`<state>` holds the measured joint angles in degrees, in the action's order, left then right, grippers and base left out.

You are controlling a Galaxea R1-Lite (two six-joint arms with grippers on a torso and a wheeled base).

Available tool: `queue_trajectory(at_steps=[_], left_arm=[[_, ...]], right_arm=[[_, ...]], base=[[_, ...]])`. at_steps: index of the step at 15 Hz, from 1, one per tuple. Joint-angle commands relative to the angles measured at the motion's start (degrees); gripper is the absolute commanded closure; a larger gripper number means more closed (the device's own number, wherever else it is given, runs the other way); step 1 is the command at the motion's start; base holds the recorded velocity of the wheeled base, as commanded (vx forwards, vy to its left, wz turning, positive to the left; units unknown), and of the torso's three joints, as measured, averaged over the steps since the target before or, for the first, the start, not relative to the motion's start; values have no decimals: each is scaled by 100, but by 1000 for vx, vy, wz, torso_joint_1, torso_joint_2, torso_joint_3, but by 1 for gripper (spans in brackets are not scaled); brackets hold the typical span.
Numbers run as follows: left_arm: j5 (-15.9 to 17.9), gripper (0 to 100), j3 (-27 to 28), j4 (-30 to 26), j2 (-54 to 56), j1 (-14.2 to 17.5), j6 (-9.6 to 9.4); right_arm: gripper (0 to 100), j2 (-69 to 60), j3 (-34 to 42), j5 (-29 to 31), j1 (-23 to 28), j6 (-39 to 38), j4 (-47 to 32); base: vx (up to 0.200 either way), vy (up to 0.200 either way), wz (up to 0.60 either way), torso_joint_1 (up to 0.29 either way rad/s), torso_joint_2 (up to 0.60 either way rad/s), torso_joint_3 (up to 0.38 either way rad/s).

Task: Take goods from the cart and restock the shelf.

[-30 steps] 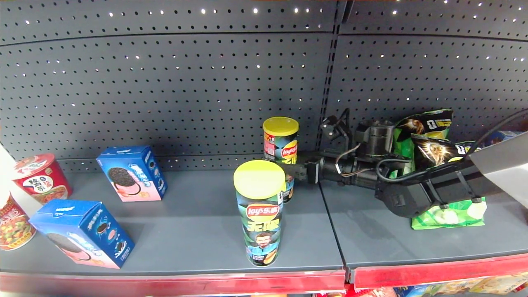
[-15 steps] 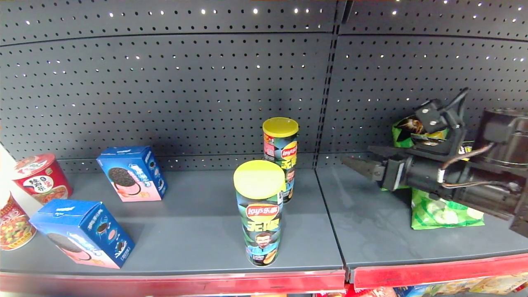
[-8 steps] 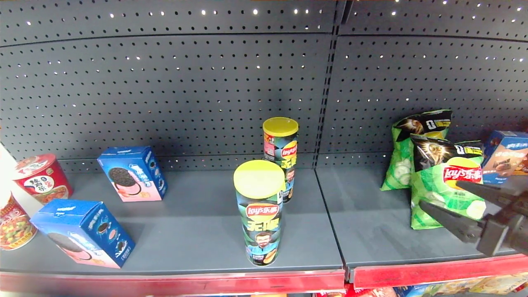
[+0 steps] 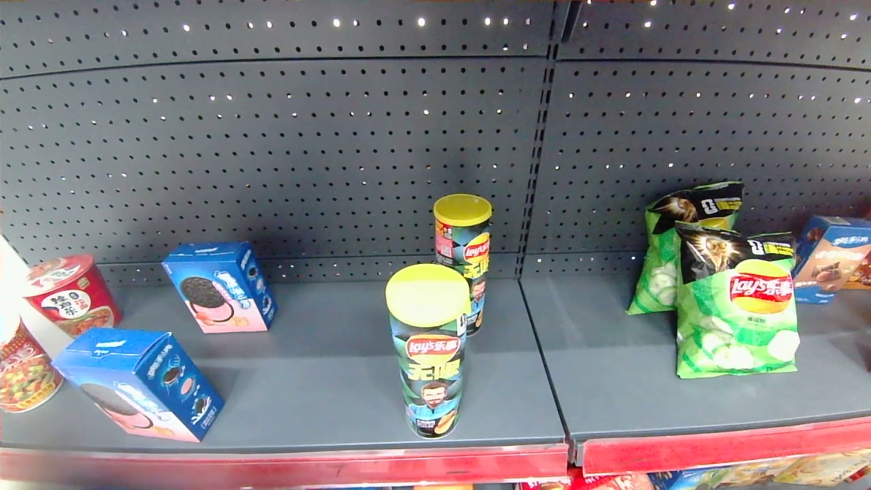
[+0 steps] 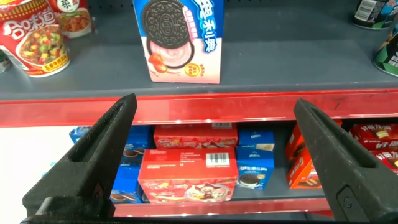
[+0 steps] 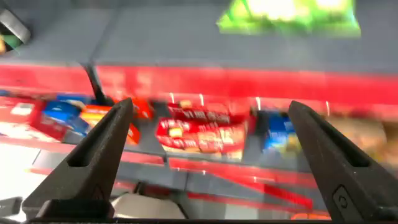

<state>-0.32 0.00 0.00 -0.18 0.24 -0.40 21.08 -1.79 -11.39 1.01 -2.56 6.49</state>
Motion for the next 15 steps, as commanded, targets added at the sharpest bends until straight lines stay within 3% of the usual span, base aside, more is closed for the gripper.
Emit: queue_trajectory(at_steps=[1,3,4,7,9,15], left_arm=[[-3,0,0,0,-8,2,-4],[-3,0,0,0,-8,2,-4],[5,0,0,0,-8,2,-4],[5,0,0,0,-8,2,-4],[5,0,0,0,-8,2,5],[5,0,0,0,-8,2,5]], right_arm=[[0,-1361,179,216,215,-34,-332],[0,-1686,179,690,145,-8,-359],[0,-1712,179,1640,92,-60,-587],[0,-2002,162,919,-171,432,-754],[0,-2073,179,1016,-101,45,-675],[0,-2073,179,1068,-101,274,-675]], base=[[0,0,0,0,0,0],[0,0,0,0,0,0],[0,0,0,0,0,0],[0,0,0,0,0,0],[0,0,0,0,0,0],[0,0,0,0,0,0]])
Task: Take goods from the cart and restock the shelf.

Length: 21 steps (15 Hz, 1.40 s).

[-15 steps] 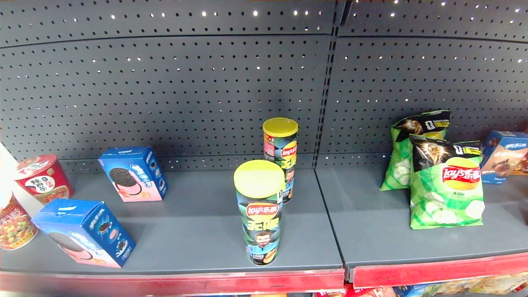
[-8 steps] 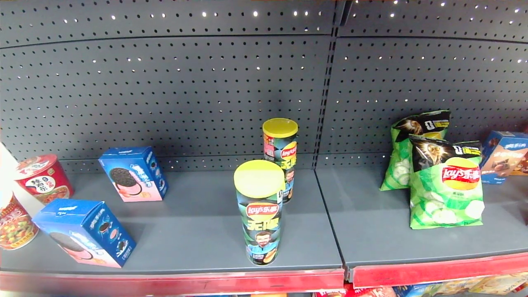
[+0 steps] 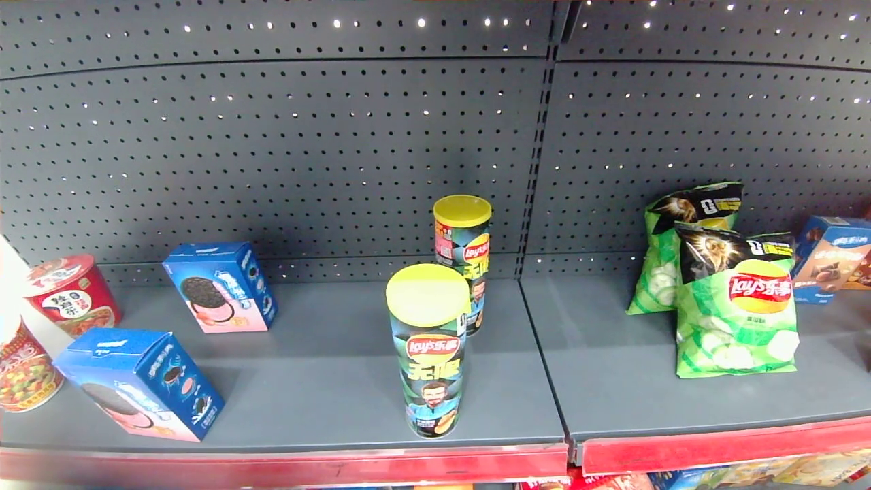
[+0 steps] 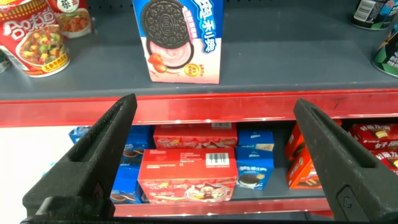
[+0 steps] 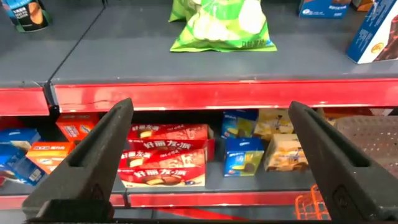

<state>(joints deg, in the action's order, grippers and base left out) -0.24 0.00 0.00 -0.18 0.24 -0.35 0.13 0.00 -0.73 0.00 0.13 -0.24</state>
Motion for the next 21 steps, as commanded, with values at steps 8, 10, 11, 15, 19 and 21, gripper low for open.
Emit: queue_trajectory(at_steps=[8,10,11,15,19,21], left_arm=[[-2,0,0,0,-8,2,0],[-2,0,0,0,-8,2,0],[-2,0,0,0,-8,2,0],[-2,0,0,0,-8,2,0],[-2,0,0,0,-8,2,0],[-2,0,0,0,-8,2,0]], right_arm=[[0,22,0,12,0,-5,-2],[0,22,0,12,0,-5,-2],[0,22,0,12,0,-5,7],[0,22,0,12,0,-5,7],[0,22,0,12,0,-13,7],[0,22,0,12,0,-13,7]], base=[[0,0,75,0,0,0],[0,0,0,0,0,0],[0,0,0,0,0,0],[0,0,0,0,0,0],[0,0,0,0,0,0],[0,0,0,0,0,0]])
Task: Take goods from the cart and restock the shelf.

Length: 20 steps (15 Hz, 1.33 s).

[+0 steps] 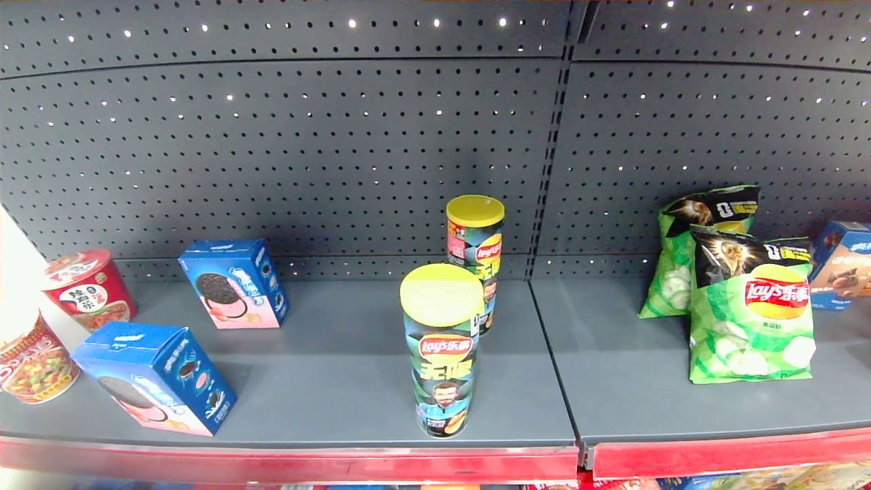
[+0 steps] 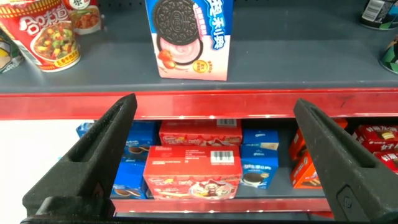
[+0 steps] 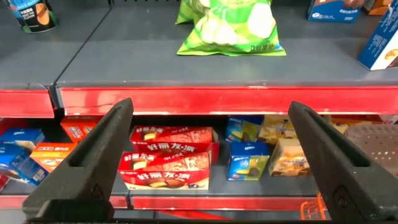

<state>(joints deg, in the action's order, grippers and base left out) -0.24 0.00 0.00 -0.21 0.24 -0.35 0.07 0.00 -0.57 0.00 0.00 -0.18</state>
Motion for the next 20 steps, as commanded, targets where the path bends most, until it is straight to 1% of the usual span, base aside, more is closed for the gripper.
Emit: queue_trajectory(at_steps=[1,2,4,5,6,7,8,9,10,11,12,13,14,15,16,17,18,20], left_arm=[[-2,0,0,0,-6,2,0],[-2,0,0,0,-6,-7,0],[16,0,0,0,3,2,-61],[-28,0,0,0,-6,2,18],[-72,0,9,-9,-6,2,53],[165,0,387,0,-217,-16,-61],[490,0,826,-44,-665,-121,-158],[1202,0,1257,-70,-1465,-218,-149],[1791,0,1679,9,-2018,-358,-114],[1835,0,1705,18,-2045,-367,-105],[2547,0,2109,35,-2669,-464,-105],[2793,0,2250,79,-3020,-719,-228],[2837,0,2443,158,-3214,-991,-290],[2854,0,2839,193,-3530,-1413,-299],[2872,0,3076,193,-3803,-1694,-281],[2863,0,3164,202,-3917,-1914,-263],[2863,0,3234,202,-3987,-2055,-237],[2811,0,3278,220,-4180,-2099,-132]], right_arm=[[0,28,0,-4,0,0,1],[0,28,0,-4,0,0,1],[0,28,0,-4,0,0,1],[0,28,0,-4,0,0,1],[0,28,0,-4,0,0,1],[0,28,0,-4,0,0,1],[0,28,0,-4,0,0,1],[0,28,0,-4,0,0,1],[0,28,0,-4,0,0,1],[0,28,0,-4,0,0,1],[0,28,0,-4,0,0,1],[0,28,0,-4,0,0,1],[0,28,0,-4,0,0,-8],[0,28,0,-4,0,0,-8],[0,28,0,-4,0,0,1],[0,28,0,-4,0,0,1],[0,28,0,-4,0,0,1],[0,28,0,-4,0,0,1]], base=[[0,0,0,0,0,0],[0,0,0,0,0,0],[0,0,0,0,0,0],[0,0,0,0,0,0],[0,0,0,0,0,0],[0,0,0,0,0,0],[0,0,0,0,0,0],[0,0,0,0,0,0],[0,0,0,0,0,0],[0,0,0,0,0,0],[0,0,0,0,0,0],[0,0,0,0,0,0],[0,0,0,0,0,0],[0,0,0,0,0,0],[0,0,0,0,0,0],[0,0,0,0,0,0],[0,0,0,0,0,0],[0,0,0,0,0,0]])
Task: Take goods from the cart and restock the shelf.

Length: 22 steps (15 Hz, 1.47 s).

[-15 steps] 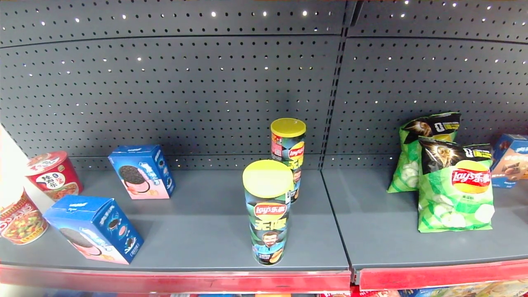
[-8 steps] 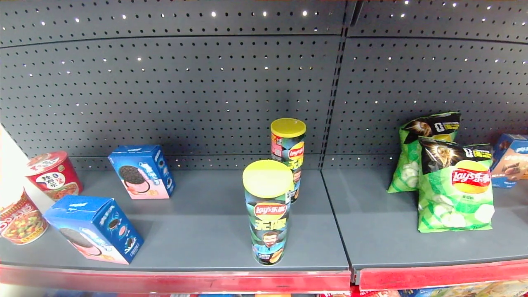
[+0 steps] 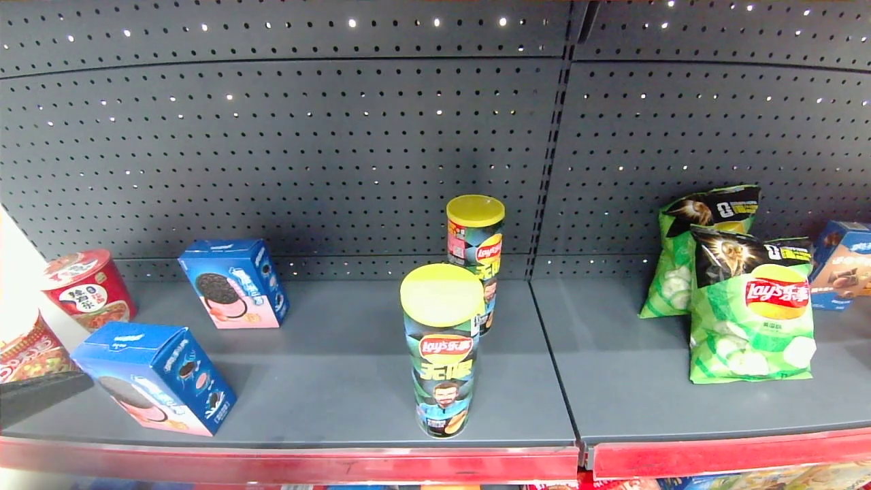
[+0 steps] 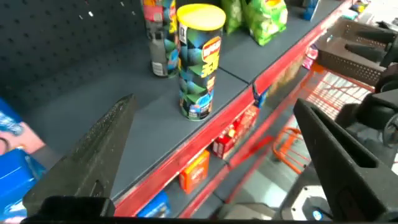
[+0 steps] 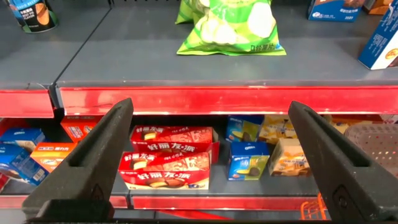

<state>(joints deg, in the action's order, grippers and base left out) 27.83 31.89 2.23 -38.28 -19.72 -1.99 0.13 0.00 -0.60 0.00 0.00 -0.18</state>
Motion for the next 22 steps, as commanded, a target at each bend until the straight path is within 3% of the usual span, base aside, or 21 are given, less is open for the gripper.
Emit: queue_trajectory(at_steps=[1,3,4,5,7,8,9,10,11,12,13,14,16,18,19,22], left_arm=[[-190,0,107,208,-646,-84,14],[-568,0,45,629,-971,-84,-109],[-603,0,-7,955,-1261,-67,-522],[-612,0,-139,1069,-1331,39,-803],[-595,0,-763,1315,-1305,100,-1225],[-595,0,-913,1447,-1305,100,-1313],[-603,0,-1396,2124,-1393,144,-1506],[-612,0,-1721,2545,-1516,162,-1577],[-612,0,-1950,2809,-1621,206,-1656],[-621,0,-2161,3099,-1841,232,-1876],[-621,0,-2161,3099,-1841,232,-1876],[-621,0,-2504,3846,-2263,215,-2174],[-621,0,-2750,4286,-2658,197,-2236],[-621,0,-2732,4620,-3116,188,-2412],[-551,0,-2635,5094,-3485,144,-2438],[-454,0,-2644,5551,-3748,188,-2464]], right_arm=[[0,22,0,-2,0,0,1],[0,22,0,-2,0,0,1],[0,22,0,-2,0,0,1],[0,22,0,-2,0,0,1],[0,22,0,-2,0,0,1],[0,22,0,-2,0,0,1],[0,22,0,-2,0,0,1],[0,22,0,-2,0,0,1],[0,22,0,-2,0,0,1],[0,22,0,-2,0,0,1],[0,22,0,-2,0,0,1],[0,22,0,-2,0,0,-8],[0,22,0,-2,0,0,-8],[0,22,0,-2,0,0,1],[0,22,0,-2,0,0,1],[0,22,0,-2,0,0,-8]], base=[[0,0,0,0,0,0],[0,0,0,0,0,0],[0,0,0,0,0,0],[0,0,0,0,0,0],[0,0,0,0,0,0],[0,0,0,0,0,0],[0,0,0,0,0,0],[0,0,0,0,0,0],[0,0,0,0,0,0],[0,0,0,0,0,0],[0,0,0,0,0,0],[0,0,0,0,0,0],[0,0,0,0,0,0],[0,0,0,0,0,0],[0,0,0,0,0,0],[0,0,0,0,0,0]])
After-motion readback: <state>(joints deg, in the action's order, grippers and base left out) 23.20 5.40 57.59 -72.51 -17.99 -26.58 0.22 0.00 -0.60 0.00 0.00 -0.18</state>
